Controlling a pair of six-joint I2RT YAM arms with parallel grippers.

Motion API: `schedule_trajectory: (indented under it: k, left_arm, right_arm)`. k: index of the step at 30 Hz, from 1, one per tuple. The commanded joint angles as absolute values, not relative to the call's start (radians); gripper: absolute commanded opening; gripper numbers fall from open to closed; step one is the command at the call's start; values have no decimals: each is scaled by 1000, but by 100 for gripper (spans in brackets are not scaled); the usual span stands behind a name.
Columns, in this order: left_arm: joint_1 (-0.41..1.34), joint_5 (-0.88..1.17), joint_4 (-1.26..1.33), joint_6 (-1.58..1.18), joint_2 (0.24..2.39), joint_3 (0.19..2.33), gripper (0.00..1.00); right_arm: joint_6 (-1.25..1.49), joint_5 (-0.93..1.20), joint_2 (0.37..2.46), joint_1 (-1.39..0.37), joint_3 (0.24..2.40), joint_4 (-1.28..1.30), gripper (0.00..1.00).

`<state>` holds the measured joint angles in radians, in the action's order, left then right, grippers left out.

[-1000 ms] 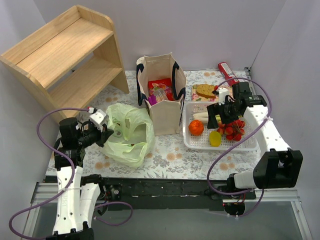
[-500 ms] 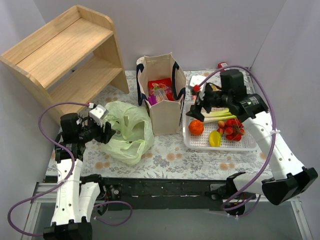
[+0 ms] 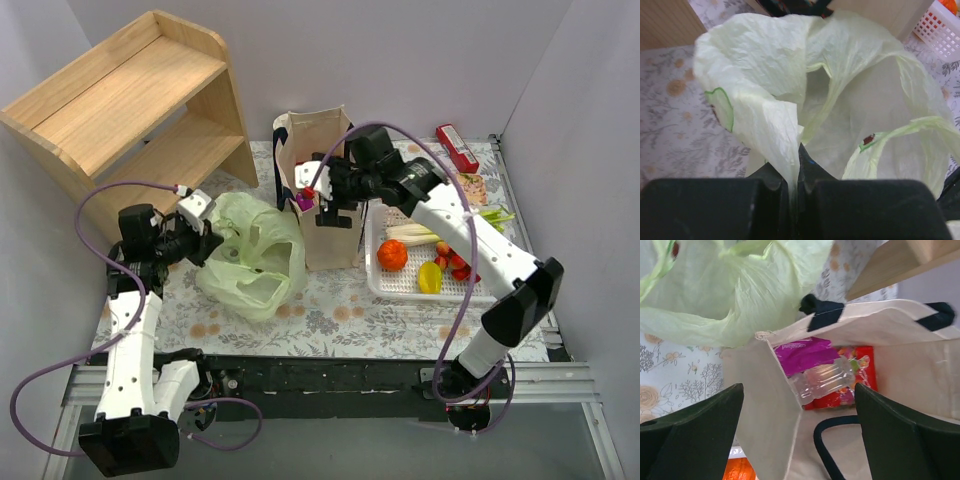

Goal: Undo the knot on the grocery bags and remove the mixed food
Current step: Move the takeout bag to the center of the board.

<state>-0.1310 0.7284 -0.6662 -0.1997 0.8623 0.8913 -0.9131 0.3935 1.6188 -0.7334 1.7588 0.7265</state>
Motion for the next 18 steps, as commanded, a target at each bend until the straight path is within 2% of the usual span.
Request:
schedule_trajectory:
  k: [1,4,5,8,11,14,18]
  left_arm:
    - [-133,701,-686,-163,893,1083,0]
    - [-133,689,-709,-150,907,1170,0]
    - [-133,687,-707,-150,905,1184,0]
    - [-133,673,-651,-219,899,1232,0]
    - [-133,708,-530,-297,922,1288,0]
    - [-132,730,-407,-383,1000,1359,0]
    - [-117,716,-173,-547,1128,1480,0]
  right_arm:
    - [-936,261,1745,-759,1844,782,94]
    - [-916,328,1822,-764,1961,932,60]
    - [-922,360,1828,-768,1973,958,37]
    - [-940,460,1793,-810,1980,1043,2]
    - [-988,549,1706,-898,1965,1115,1]
    - [-925,526,1600,-1012,1907,1064,1]
    - [-943,509,1533,-1025,1890,1112,1]
